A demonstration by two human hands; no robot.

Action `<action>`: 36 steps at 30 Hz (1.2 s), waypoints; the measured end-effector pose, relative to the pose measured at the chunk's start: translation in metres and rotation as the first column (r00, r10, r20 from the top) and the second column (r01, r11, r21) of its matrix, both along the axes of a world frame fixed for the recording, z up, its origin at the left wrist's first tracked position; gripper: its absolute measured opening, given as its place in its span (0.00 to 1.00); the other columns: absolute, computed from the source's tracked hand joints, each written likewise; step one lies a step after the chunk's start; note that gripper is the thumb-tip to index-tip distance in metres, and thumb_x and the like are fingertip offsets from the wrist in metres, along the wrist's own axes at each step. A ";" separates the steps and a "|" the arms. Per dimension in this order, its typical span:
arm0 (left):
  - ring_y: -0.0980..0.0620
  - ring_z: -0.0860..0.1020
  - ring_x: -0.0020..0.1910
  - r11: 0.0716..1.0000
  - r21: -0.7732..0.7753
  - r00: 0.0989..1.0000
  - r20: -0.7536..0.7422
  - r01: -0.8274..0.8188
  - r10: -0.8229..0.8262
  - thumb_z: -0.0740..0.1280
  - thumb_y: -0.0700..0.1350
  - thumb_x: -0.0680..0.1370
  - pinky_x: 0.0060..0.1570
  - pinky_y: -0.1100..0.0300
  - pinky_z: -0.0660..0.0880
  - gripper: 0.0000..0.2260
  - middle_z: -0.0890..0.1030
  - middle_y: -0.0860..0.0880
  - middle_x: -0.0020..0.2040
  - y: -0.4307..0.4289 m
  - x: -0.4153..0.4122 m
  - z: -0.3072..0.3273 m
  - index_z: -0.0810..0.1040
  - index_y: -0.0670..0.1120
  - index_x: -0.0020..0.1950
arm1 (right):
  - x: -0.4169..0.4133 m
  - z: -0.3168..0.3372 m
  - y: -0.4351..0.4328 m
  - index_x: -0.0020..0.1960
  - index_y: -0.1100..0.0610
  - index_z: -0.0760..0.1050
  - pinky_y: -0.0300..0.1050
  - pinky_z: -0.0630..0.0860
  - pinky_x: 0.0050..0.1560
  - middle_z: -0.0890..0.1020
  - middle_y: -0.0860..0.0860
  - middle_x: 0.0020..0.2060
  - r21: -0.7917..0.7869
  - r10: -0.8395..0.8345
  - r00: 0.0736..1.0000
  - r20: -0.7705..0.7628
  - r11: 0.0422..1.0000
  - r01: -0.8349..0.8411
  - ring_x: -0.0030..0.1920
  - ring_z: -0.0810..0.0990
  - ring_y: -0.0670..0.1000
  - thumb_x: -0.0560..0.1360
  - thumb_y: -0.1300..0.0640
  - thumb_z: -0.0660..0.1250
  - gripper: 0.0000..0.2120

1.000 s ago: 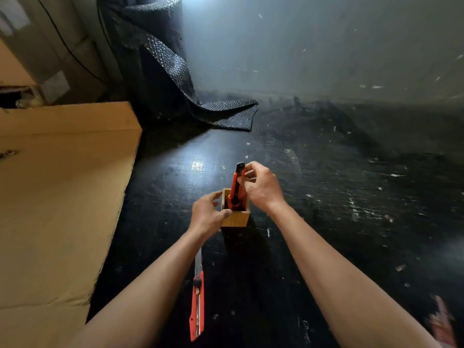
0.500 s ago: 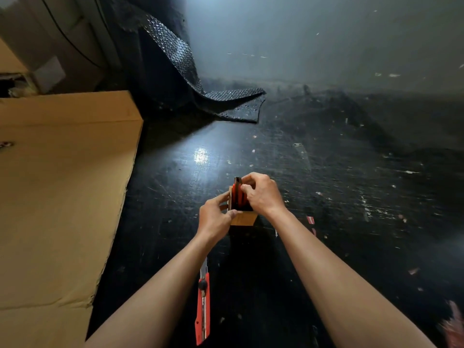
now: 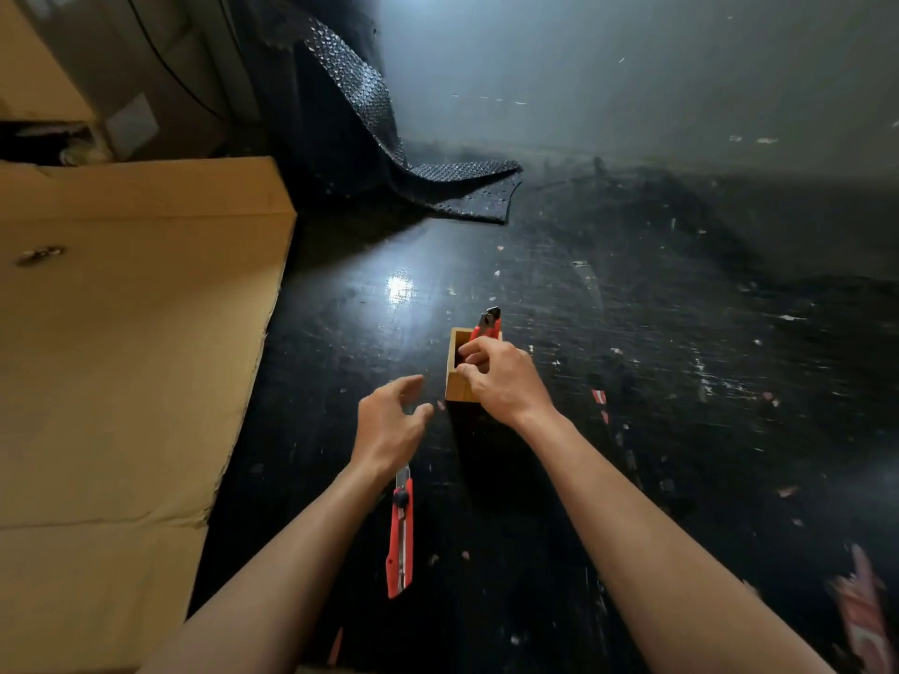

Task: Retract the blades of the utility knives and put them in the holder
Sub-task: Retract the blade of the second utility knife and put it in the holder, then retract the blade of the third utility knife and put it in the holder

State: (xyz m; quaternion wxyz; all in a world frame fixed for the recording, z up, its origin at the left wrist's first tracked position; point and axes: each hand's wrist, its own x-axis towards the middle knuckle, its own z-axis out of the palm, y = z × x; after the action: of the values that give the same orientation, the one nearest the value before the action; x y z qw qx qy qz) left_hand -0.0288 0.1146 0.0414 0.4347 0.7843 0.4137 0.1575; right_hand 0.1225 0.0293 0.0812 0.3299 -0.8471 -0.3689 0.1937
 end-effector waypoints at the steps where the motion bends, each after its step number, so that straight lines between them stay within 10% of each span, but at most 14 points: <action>1: 0.52 0.82 0.62 1.000 0.010 1.000 -0.015 -0.005 0.005 0.75 0.42 0.77 0.60 0.65 0.75 0.21 0.84 0.47 0.65 -0.004 -0.011 -0.003 0.80 0.45 0.70 | -0.009 -0.004 -0.004 0.59 0.55 0.82 0.53 0.83 0.57 0.87 0.51 0.52 -0.013 0.015 1.000 -0.018 1.000 -0.015 0.52 0.85 0.51 0.78 0.55 0.71 0.10; 6: 0.68 0.81 0.38 0.999 -0.029 0.993 -0.111 -0.034 0.031 0.74 0.38 0.77 0.35 0.80 0.73 0.15 0.87 0.47 0.56 -0.023 -0.057 -0.018 0.83 0.44 0.64 | -0.054 -0.029 -0.024 0.62 0.54 0.81 0.49 0.82 0.58 0.86 0.51 0.55 -0.104 0.094 0.993 -0.070 0.989 -0.101 0.55 0.84 0.50 0.79 0.55 0.70 0.12; 12: 0.55 0.83 0.54 0.994 -0.092 0.970 -0.238 -0.061 0.037 0.76 0.40 0.75 0.54 0.67 0.74 0.17 0.87 0.47 0.57 -0.040 -0.088 -0.041 0.84 0.44 0.64 | -0.100 -0.056 -0.038 0.66 0.54 0.79 0.50 0.81 0.59 0.85 0.53 0.59 -0.285 0.134 0.982 -0.136 0.944 -0.168 0.59 0.84 0.53 0.79 0.55 0.70 0.16; 17: 0.58 0.84 0.49 0.978 -0.198 0.969 -0.245 -0.069 0.019 0.75 0.38 0.75 0.51 0.68 0.77 0.15 0.88 0.49 0.53 -0.052 -0.095 -0.055 0.86 0.46 0.61 | -0.123 -0.077 -0.049 0.58 0.54 0.82 0.50 0.85 0.51 0.85 0.52 0.49 -0.392 0.116 0.947 -0.299 0.890 -0.233 0.47 0.85 0.49 0.79 0.56 0.69 0.09; 29: 0.52 0.86 0.53 0.897 -0.424 0.992 -0.045 -0.123 0.115 0.73 0.32 0.76 0.57 0.49 0.84 0.17 0.87 0.52 0.51 -0.054 -0.095 -0.042 0.84 0.49 0.61 | -0.125 -0.067 -0.065 0.58 0.48 0.77 0.43 0.86 0.43 0.85 0.49 0.49 -0.138 -0.042 0.880 -0.474 0.990 -0.028 0.45 0.87 0.46 0.79 0.60 0.71 0.11; 36: 0.46 0.88 0.50 0.900 -0.436 0.973 0.212 0.008 0.094 0.72 0.31 0.77 0.49 0.46 0.86 0.15 0.88 0.44 0.54 -0.035 -0.066 0.011 0.85 0.45 0.60 | -0.096 -0.025 -0.059 0.55 0.48 0.77 0.56 0.86 0.50 0.86 0.50 0.50 0.129 -0.005 0.885 -0.465 0.989 0.074 0.49 0.88 0.50 0.76 0.60 0.74 0.12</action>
State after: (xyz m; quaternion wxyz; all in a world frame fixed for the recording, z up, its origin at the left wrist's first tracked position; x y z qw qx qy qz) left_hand -0.0948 0.0795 0.0524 0.6393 0.6352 0.4029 0.1601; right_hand 0.0261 -0.0296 0.0558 0.4719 -0.7579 -0.2750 0.3566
